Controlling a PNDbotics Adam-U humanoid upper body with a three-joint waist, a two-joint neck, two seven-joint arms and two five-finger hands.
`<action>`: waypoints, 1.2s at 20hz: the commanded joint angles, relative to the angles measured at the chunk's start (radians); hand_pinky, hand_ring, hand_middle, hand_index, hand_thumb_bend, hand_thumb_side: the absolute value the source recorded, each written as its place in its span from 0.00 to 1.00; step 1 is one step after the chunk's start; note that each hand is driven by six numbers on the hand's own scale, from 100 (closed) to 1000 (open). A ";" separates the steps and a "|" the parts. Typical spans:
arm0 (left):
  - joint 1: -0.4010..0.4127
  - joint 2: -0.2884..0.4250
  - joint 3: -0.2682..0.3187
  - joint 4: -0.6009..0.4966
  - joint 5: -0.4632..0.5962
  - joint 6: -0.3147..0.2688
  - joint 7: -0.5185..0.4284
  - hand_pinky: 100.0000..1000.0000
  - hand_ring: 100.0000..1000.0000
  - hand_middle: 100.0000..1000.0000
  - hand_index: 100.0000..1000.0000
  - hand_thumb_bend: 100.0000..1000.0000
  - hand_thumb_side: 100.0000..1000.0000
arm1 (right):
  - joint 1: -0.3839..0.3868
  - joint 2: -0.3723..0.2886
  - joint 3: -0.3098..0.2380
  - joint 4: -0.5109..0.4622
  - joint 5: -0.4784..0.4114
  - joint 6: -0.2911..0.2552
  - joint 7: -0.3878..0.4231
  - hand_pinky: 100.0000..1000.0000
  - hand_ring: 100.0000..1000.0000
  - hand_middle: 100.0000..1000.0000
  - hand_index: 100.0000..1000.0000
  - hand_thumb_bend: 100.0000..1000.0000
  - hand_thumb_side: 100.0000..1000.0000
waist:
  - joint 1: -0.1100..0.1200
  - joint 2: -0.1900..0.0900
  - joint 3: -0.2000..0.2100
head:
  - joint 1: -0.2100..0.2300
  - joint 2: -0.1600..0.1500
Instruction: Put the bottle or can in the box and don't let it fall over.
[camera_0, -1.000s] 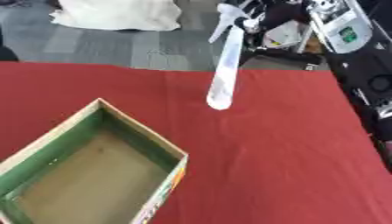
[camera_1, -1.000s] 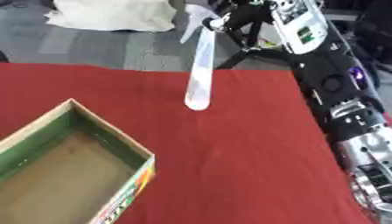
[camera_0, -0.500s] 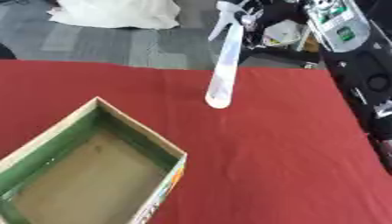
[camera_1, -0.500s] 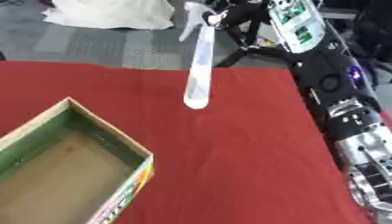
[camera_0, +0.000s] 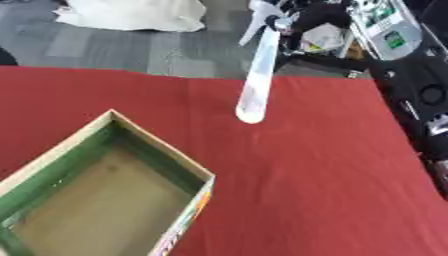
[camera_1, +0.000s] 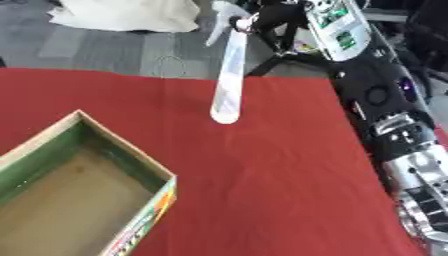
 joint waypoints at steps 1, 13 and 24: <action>-0.007 0.008 0.007 -0.021 -0.005 0.002 -0.001 0.67 0.72 0.72 0.71 0.00 0.72 | -0.019 -0.034 -0.002 -0.018 -0.007 0.006 -0.005 0.78 0.71 0.73 0.79 0.11 0.00 | 0.003 -0.016 0.001 | -0.002 -0.016; -0.005 0.006 0.007 -0.021 -0.009 0.005 -0.007 0.67 0.72 0.72 0.71 0.00 0.72 | -0.020 -0.034 -0.001 -0.022 -0.030 0.017 -0.028 0.77 0.67 0.70 0.76 0.02 0.00 | 0.002 -0.019 -0.001 | 0.000 -0.040; -0.005 0.003 0.009 -0.021 -0.010 0.006 -0.007 0.67 0.72 0.72 0.71 0.00 0.72 | -0.015 -0.035 0.003 -0.025 -0.022 0.019 -0.009 0.76 0.64 0.67 0.75 0.07 0.00 | 0.001 -0.017 0.001 | -0.005 -0.041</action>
